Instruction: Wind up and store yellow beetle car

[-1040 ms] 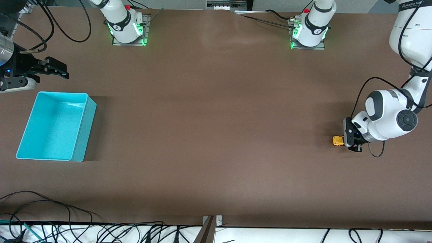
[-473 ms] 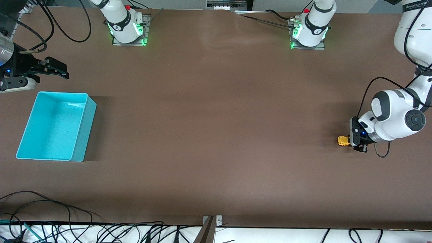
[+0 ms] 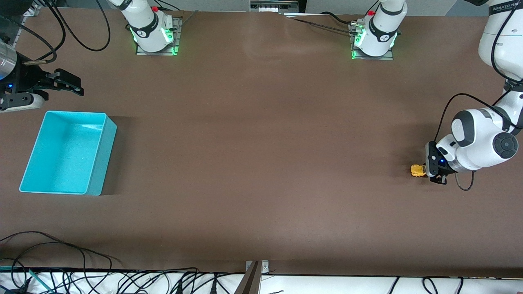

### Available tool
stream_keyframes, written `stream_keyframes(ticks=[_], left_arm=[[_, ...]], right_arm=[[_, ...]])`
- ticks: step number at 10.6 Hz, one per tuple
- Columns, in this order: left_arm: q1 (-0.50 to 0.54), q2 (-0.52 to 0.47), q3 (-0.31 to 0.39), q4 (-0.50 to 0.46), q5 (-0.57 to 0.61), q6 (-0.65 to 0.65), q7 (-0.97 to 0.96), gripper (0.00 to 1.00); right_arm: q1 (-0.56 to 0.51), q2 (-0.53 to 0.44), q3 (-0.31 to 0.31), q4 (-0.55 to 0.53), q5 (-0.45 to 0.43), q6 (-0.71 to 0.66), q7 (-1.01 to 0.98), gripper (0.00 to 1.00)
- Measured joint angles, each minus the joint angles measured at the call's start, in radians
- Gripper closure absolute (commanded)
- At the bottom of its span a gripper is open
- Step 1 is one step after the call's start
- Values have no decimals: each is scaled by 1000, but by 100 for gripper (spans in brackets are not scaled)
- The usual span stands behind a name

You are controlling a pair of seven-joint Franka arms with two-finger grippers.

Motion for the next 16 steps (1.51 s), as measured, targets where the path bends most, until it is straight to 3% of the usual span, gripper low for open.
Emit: stream_keyframes(ticks=[1,2,7,13,16], left_arm=[[0,0,0,0,0,0,0,30],[0,0,0,0,0,0,0,0],[1,49,-7,14,0,8,5,0],[-2,-45,-70,69,0,-195,-24,0],[-2,-65,-85,169,0,-368,-138,0]], right_arm=[[0,0,0,0,0,0,0,0],[0,0,0,0,0,0,0,0],[0,1,0,0,0,0,0,0],[0,1,0,0,0,0,0,0],[0,1,0,0,0,0,0,0]])
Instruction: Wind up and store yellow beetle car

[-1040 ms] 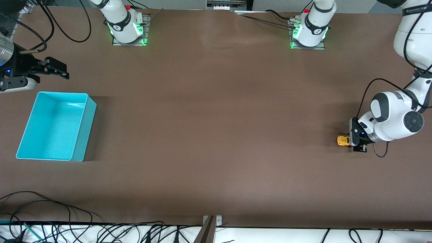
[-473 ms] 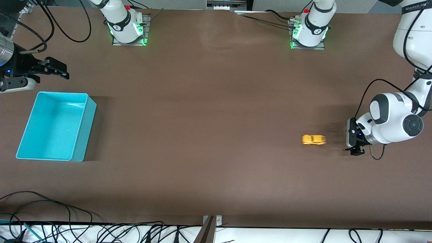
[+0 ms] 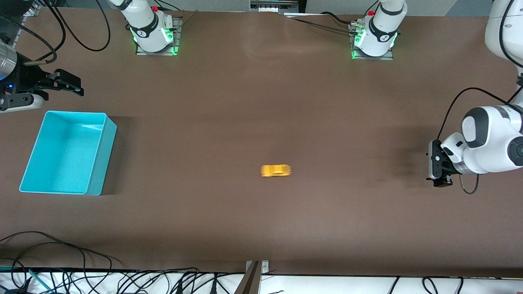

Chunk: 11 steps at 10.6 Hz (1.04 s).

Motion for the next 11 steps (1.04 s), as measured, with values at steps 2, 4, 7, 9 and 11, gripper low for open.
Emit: stream_keyframes(ticks=[2,4,7,9,11], left_arm=[[0,-4,-1,77,-3,-136,-83,0],[0,-12,-14,150,-4,-254,-168,0],[-2,-50,-38,193,-4,-308,-269,0],[-2,-79,-46,221,-4,-356,-335,0],[-2,-102,-58,255,-15,-401,-422,0]], right_arm=[[0,0,0,0,0,0,0,0],[0,0,0,0,0,0,0,0],[0,0,0,0,0,0,0,0],[0,1,0,0,0,0,0,0],[0,3,0,0,0,1,0,0]])
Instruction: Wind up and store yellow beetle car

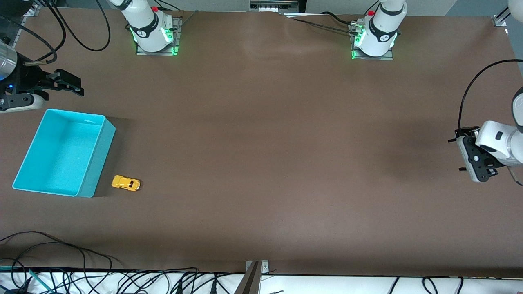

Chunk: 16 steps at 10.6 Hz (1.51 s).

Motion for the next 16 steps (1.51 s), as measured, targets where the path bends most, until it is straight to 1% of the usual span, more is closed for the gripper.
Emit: stream_keyframes(ticks=[3,4,5,6,7,8,9,11,12,13,14,15,16], left_arm=[[-4,-57,-10,15,-44,-74,-224,0],[-22,-86,-8,16,-51,-94,-303,0],[-67,-124,12,15,-55,-105,-381,0],[-151,-169,69,7,-57,-119,-472,0],[-231,-215,125,-12,-59,-129,-570,0],[-273,-261,149,-42,-74,-132,-668,0],[-298,-320,157,-88,-102,-135,-784,0],[-346,-459,168,-201,-113,-137,-1015,0],[-382,-507,198,-236,-114,-135,-1082,0],[-421,-531,248,-256,-117,-128,-1109,0],[-428,-535,275,-264,-118,-123,-1114,0],[-422,-533,286,-270,-119,-118,-1118,0],[-405,-531,280,-274,-120,-112,-1119,0]], right_arm=[[0,28,2,0,1,21,-1,0],[1,40,4,0,1,37,-2,0],[2,54,6,0,1,55,-5,0],[3,67,8,0,1,73,-10,0],[3,81,9,0,1,90,-29,0],[3,98,9,2,1,114,-63,0],[3,124,9,14,1,135,-103,0],[5,195,11,66,1,151,-184,0],[8,238,12,103,1,153,-230,0],[10,284,12,137,1,156,-291,0],[11,326,12,155,1,178,-363,0],[10,366,12,160,1,228,-448,0],[8,408,11,157,1,291,-545,0]])
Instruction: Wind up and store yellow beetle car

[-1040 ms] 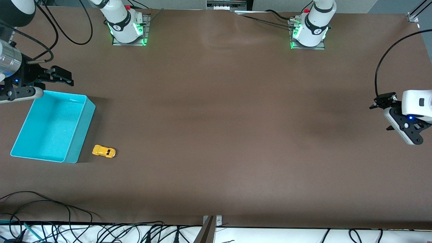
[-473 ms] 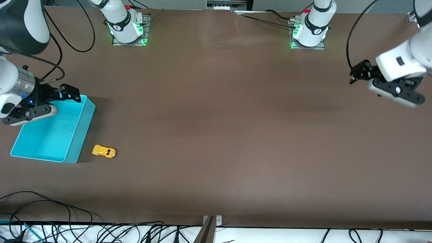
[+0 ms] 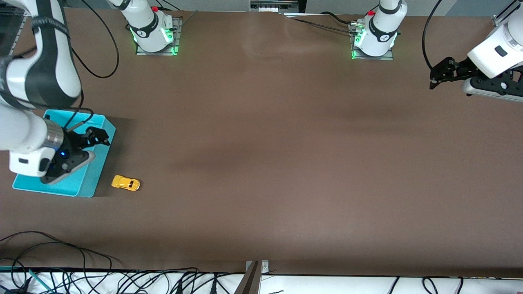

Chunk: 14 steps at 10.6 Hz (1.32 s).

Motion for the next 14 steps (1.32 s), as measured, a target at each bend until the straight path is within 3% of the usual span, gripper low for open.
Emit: stream_keyframes(ticks=[2,7,10,14], left_arm=[[47,1,-54,0,-1,2,-8,0],[63,5,-65,1,-4,-2,-11,0],[68,10,-65,2,-17,-4,-11,0],[77,10,-65,3,-20,-6,-11,0]], right_arm=[[-6,74,-3,-42,0,184,-198,0],[-13,183,-7,-149,0,474,-593,0],[-32,215,-8,-261,0,680,-683,0],[-33,225,-8,-328,0,758,-707,0]])
